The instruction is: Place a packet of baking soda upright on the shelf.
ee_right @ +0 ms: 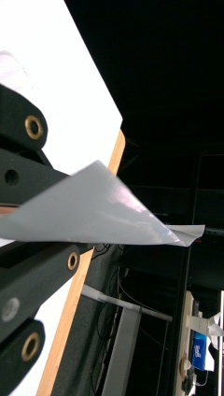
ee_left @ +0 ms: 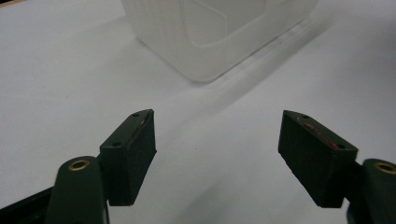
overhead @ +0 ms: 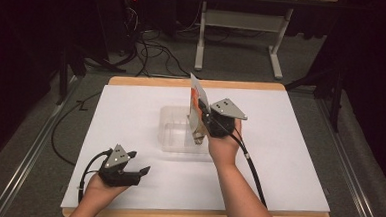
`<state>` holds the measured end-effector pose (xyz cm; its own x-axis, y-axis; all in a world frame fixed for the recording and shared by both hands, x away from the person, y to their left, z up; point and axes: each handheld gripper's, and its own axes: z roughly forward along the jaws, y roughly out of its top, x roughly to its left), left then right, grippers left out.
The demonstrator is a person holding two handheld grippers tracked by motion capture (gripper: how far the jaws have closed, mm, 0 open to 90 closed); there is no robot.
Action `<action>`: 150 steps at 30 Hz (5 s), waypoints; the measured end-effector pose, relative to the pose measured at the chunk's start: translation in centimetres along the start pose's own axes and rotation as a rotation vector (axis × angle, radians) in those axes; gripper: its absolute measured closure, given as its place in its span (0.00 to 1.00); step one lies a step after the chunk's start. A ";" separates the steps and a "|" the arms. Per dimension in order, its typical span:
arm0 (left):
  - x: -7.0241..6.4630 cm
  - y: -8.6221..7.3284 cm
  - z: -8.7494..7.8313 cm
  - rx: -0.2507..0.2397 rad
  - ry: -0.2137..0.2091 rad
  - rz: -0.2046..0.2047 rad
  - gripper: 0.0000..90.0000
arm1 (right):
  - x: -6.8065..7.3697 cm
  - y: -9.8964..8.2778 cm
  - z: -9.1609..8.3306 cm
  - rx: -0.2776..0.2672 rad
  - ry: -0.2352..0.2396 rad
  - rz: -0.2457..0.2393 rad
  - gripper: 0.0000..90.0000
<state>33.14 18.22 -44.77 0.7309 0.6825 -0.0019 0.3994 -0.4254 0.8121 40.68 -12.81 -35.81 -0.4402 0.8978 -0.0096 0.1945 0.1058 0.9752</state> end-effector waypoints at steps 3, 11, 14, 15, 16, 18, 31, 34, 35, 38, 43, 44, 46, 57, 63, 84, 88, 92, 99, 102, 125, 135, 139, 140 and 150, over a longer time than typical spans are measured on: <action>0.0 0.0 0.0 0.000 0.000 0.000 0.31 | 0.0 -0.1 0.1 0.001 -0.006 -0.011 1.00; 0.0 0.0 0.0 0.002 0.000 0.001 0.31 | 0.2 -0.5 0.8 0.020 -0.007 -0.025 1.00; 0.0 0.0 0.0 0.004 0.001 0.000 0.31 | 0.5 -0.7 1.0 0.019 0.005 -0.026 1.00; 0.0 0.0 0.0 0.004 0.001 0.000 0.31 | 0.5 -0.7 1.0 0.019 0.005 -0.026 1.00; 0.0 0.0 0.0 0.003 0.000 0.000 0.31 | 0.7 -0.8 1.0 0.025 0.009 -0.031 1.00; 0.0 0.0 0.0 0.003 0.001 0.003 0.31 | 0.9 -1.0 1.1 0.024 0.014 -0.039 1.00; 0.0 0.0 0.0 0.001 0.000 -0.001 0.31 | 1.0 -2.0 1.2 0.035 0.025 -0.032 1.00; 0.0 0.0 0.0 0.001 0.000 0.000 0.31 | 1.0 -2.0 1.2 0.043 0.021 -0.025 1.00; 0.0 0.0 0.0 0.000 -0.001 -0.001 0.31 | 1.0 -2.1 1.2 0.044 0.021 -0.021 1.00; 0.0 0.0 0.0 0.001 -0.001 0.000 0.31 | 1.1 -2.1 1.2 0.044 0.018 -0.025 1.00; 0.0 0.0 0.0 0.000 -0.002 -0.002 0.31 | 1.2 -2.3 1.3 0.045 0.020 -0.026 1.00; 0.0 0.0 0.0 -0.001 -0.001 -0.002 0.31 | 1.2 -2.3 1.4 0.043 0.024 -0.032 1.00; 0.0 0.0 0.0 -0.001 0.000 -0.001 0.31 | 1.3 -2.4 1.4 0.047 0.024 -0.026 1.00; -0.1 0.0 0.1 0.003 -0.004 0.000 0.31 | 1.5 -3.2 1.2 0.044 0.026 -0.029 1.00; -0.2 0.0 0.1 0.002 -0.004 0.002 0.31 | 1.7 -3.6 1.0 0.063 0.031 -0.035 1.00; -0.2 0.1 0.1 0.000 -0.006 0.006 0.31 | 2.0 -5.6 0.2 0.078 0.035 -0.021 0.96; -0.1 0.1 0.1 -0.002 -0.007 0.003 0.31 | 1.9 -5.3 0.2 0.078 0.039 -0.016 0.94; -0.2 0.1 0.1 -0.002 -0.008 0.004 0.31 | 1.8 -4.9 0.1 0.076 0.050 -0.018 0.88; -0.1 0.1 0.1 -0.002 -0.009 0.006 0.31 | 2.0 -4.3 -0.1 0.067 0.077 -0.023 0.57; -0.2 0.1 0.1 -0.004 -0.011 0.006 0.31 | 2.2 -4.2 -0.3 0.070 0.064 -0.025 0.41; 0.4 0.1 -0.7 -0.050 -0.004 -0.011 0.31 | 1.9 -4.6 -3.7 0.118 0.122 -0.029 0.33; 0.6 0.0 -0.9 -0.057 0.002 -0.022 0.31 | 0.7 -5.6 -7.0 0.124 0.127 -0.039 0.34; 0.8 -0.1 -1.1 -0.059 0.007 -0.030 0.31 | -0.5 -6.0 -8.3 0.133 0.108 -0.043 0.34; 0.9 -0.1 -1.1 -0.062 0.010 -0.032 0.31 | -0.8 -6.1 -8.7 0.138 0.098 -0.048 0.34; 1.2 -0.2 -1.3 -0.066 0.017 -0.048 0.31 | -5.5 -7.3 -12.0 0.175 0.000 -0.040 0.36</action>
<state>33.24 19.88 -44.19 0.7018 0.7117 -0.0321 0.3959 -0.3522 0.8481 31.14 -23.65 -40.26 -0.4508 0.8914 -0.0471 0.3266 0.2138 0.9207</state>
